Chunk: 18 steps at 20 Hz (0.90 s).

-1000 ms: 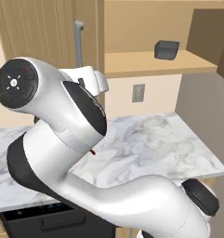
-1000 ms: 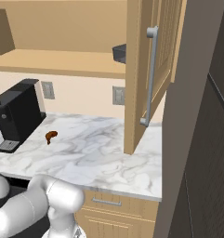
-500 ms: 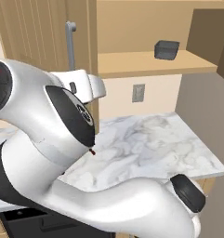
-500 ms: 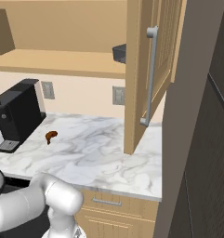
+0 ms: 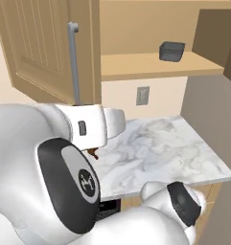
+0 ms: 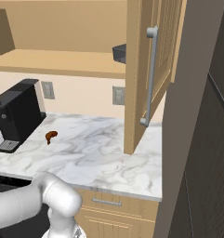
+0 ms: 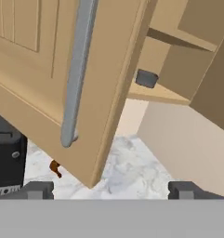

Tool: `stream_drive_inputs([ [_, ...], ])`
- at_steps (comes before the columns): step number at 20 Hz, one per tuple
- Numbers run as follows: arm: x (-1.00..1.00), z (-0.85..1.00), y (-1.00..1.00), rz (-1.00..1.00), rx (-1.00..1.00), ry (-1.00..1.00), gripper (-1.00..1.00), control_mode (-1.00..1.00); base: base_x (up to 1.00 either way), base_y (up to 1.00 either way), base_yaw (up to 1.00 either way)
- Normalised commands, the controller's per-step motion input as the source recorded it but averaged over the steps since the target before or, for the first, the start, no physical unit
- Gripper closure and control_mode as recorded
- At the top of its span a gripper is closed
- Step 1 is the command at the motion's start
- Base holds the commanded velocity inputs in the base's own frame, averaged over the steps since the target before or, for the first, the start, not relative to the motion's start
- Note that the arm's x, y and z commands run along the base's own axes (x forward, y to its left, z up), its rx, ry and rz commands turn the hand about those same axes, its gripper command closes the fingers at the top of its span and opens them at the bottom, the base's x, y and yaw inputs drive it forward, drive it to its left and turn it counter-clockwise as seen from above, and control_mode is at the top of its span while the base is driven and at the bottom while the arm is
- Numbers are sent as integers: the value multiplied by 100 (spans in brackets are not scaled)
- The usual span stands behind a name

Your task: Retrieve the tupperware from the cabinet, then place the raw meat into the tupperware to avoid contamination.

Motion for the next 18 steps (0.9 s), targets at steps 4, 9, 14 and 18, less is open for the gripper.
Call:
stream_drive_inputs([
  [4, -54, 11, -74, 0, 34, -7, -100, -100, 0, 0, 0],
  [9, -52, 10, -70, 0, 40, -2, -100, -100, 0, 0, 0],
  [14, -62, 24, -68, 0, 38, 3, -100, -100, 0, 0, 0],
  [18, -18, 33, -60, 2, 38, 13, -100, -100, 0, 0, 0],
])
